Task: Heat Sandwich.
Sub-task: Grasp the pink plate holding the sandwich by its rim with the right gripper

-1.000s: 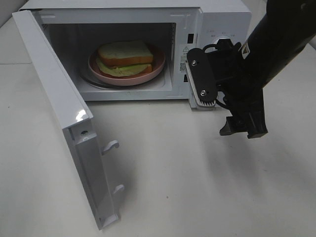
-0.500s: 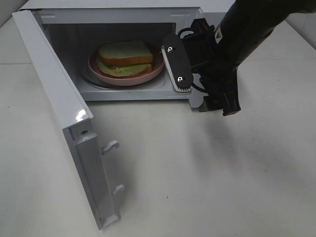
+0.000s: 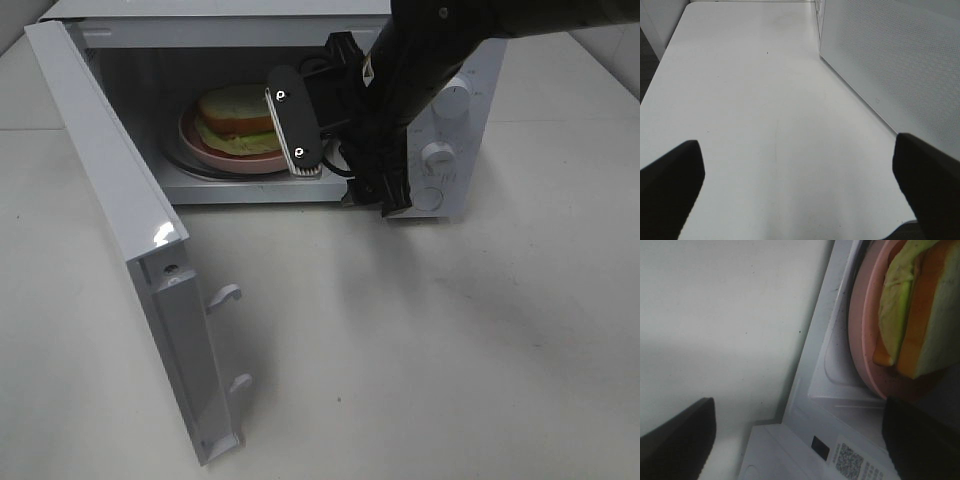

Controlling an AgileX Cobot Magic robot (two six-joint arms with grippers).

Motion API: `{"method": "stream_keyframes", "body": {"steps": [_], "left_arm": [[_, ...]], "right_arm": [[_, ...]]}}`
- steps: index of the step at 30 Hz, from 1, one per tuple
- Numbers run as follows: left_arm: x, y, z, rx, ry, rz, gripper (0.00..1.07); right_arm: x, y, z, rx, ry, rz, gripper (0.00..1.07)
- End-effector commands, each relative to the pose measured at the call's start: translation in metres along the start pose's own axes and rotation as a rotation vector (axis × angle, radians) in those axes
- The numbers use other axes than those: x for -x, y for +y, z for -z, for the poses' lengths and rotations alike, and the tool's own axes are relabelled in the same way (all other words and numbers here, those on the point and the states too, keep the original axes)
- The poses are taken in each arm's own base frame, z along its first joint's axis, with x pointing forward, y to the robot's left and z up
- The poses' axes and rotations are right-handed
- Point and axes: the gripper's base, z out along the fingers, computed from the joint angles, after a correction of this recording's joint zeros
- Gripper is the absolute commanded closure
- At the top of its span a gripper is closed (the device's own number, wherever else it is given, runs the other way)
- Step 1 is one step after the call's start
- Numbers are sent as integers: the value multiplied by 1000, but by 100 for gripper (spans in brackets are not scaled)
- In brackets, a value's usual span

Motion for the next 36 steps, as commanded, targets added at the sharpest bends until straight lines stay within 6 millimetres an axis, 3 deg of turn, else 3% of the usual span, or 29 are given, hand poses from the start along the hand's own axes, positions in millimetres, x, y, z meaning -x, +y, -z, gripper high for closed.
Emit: {"method": "stream_keyframes", "body": {"steps": [1,20,36], "left_arm": [[-1,-1,2,-9,-20,2,9],[-1,-1,2,-9,-20,2,9],[-1,-1,2,-9,-20,2,9]], "right_arm": [[4,-7,-7,-31,-15,-29,23],[15,-23,-54,-63,-40,-40,27],[24,-40,-105,-69,-40,-88,31]]}}
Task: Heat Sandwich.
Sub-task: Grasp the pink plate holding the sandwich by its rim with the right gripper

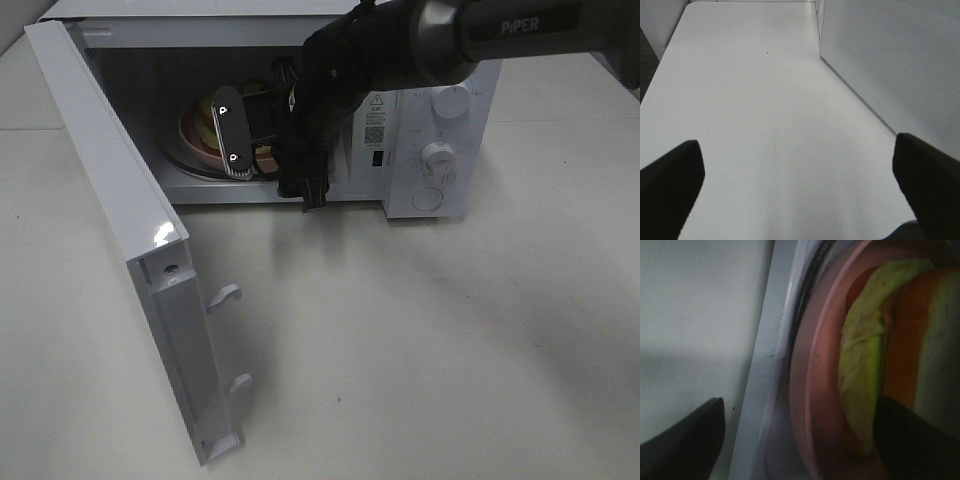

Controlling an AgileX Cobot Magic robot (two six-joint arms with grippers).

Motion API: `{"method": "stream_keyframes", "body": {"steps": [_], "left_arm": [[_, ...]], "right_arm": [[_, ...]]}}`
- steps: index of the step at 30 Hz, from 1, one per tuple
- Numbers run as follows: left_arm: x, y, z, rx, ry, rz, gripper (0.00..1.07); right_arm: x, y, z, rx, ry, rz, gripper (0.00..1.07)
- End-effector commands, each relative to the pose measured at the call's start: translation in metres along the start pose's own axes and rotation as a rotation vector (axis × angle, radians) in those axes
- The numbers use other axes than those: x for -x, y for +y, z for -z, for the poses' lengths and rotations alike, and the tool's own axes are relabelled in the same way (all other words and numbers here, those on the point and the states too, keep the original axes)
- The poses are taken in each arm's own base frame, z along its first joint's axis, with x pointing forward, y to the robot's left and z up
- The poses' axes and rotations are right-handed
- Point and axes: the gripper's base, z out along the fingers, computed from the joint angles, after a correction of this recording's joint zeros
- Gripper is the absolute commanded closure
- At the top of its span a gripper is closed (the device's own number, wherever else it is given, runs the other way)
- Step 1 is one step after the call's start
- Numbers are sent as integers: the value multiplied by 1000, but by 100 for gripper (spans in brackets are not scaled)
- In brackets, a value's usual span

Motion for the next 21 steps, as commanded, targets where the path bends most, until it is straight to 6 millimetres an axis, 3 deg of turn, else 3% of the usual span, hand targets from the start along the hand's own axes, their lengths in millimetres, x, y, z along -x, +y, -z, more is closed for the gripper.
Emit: {"method": "stream_keyframes", "body": {"steps": [1,5,14,17,18,19,21], "left_arm": [[-1,-1,2,-9,-20,2,9],[-1,-1,2,-8,-20,3,9],[-1,1,2,7,-20,-5,9],[-1,1,2,7,-20,-5,9],[-1,1,2,7,-20,-5,9],[-1,1,2,7,-20,-5,9],[-1,1,2,7,-20,-5,9]], "right_arm": [[0,-2,-7,0,1,-27,31],[2,-4,-21,-1,3,-29,31],[2,-1,-27,22,14,-29,37],[2,-1,-27,23,15,-32,59],[2,-1,-27,23,15,-32,59],[1,0,-26,39,26,-32,79],[0,2,-26,58,36,-32,98]]}}
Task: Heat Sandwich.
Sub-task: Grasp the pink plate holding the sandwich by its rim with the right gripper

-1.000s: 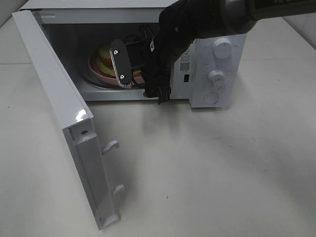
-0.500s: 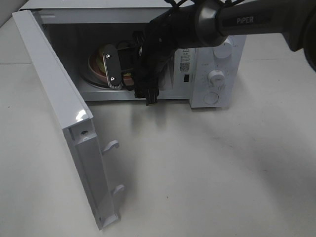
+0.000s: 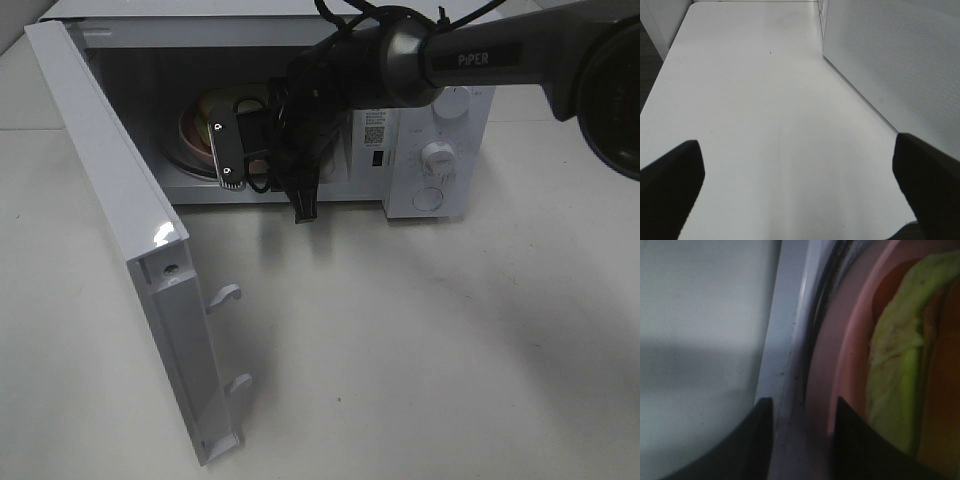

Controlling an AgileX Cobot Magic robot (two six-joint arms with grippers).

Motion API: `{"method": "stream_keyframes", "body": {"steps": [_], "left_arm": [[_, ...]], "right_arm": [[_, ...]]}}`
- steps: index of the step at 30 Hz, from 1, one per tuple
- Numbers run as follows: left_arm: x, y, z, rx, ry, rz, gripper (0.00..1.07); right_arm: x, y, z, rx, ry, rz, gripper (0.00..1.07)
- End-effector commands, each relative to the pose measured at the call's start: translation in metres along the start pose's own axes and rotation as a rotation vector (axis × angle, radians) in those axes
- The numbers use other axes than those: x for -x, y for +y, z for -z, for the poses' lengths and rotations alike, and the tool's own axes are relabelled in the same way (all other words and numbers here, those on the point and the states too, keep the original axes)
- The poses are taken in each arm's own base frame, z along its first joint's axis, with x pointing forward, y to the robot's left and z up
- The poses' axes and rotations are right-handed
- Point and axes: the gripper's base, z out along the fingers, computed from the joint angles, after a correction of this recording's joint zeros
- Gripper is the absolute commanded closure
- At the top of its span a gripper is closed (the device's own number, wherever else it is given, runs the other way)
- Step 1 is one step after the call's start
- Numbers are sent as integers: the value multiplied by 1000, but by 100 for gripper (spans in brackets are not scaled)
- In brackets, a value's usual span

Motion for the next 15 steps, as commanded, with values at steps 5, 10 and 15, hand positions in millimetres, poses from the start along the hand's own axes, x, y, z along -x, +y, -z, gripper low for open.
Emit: {"method": "stream_keyframes", "body": {"steps": [5,10,15], "left_arm": [[-1,0,2,-4,-20,0,9],[-1,0,2,-4,-20,0,9],[-1,0,2,-4,-20,0,9]], "right_arm": [[-4,2,3,56,35,-15,107],[-3,1,5,54,34,-6,107],[-4,0,8,54,35,35,107]]}}
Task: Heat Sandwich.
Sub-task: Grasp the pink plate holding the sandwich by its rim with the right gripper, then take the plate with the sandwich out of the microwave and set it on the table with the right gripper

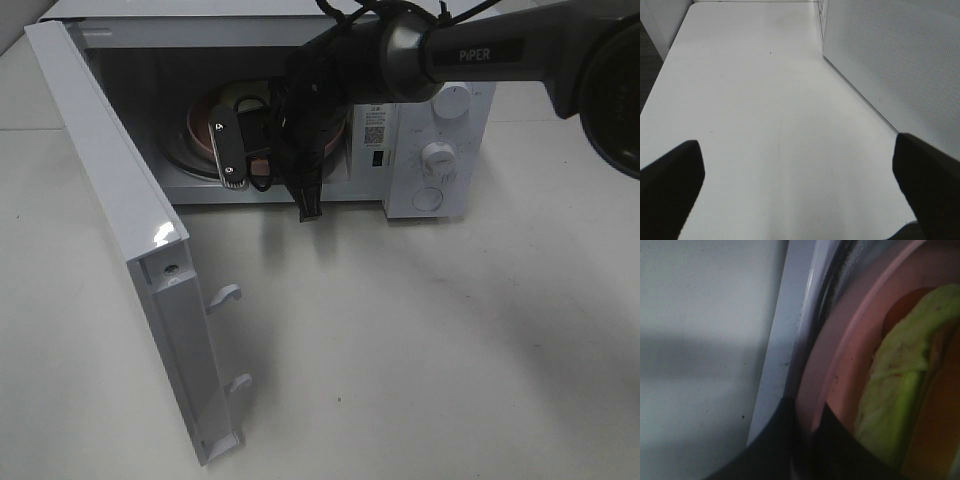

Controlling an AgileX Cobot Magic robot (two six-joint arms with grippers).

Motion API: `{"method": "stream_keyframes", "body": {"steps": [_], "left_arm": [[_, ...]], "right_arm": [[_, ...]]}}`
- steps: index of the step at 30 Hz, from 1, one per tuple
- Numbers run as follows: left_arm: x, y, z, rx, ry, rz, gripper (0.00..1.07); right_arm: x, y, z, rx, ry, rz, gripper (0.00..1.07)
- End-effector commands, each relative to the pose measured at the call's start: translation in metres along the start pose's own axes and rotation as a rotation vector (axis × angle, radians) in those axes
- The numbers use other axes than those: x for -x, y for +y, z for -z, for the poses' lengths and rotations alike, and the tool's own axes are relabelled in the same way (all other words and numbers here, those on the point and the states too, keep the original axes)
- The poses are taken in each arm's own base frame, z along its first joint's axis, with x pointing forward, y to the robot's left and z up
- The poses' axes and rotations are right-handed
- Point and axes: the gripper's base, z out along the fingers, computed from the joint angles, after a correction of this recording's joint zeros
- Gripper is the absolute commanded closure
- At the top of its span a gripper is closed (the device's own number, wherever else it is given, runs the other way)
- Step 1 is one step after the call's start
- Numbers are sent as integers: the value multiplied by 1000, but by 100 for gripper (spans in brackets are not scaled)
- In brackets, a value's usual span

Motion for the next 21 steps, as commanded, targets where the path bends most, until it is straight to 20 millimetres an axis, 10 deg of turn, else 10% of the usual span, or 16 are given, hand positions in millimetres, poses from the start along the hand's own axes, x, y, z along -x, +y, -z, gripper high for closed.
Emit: {"method": "stream_keyframes", "body": {"steps": [1,21], "left_arm": [[-1,0,2,-3,-20,0,9],[-1,0,2,-3,-20,-1,9]], "right_arm": [[-2,1,5,30,14,17,107],[-6,1,47,-13,-1,161,107]]}}
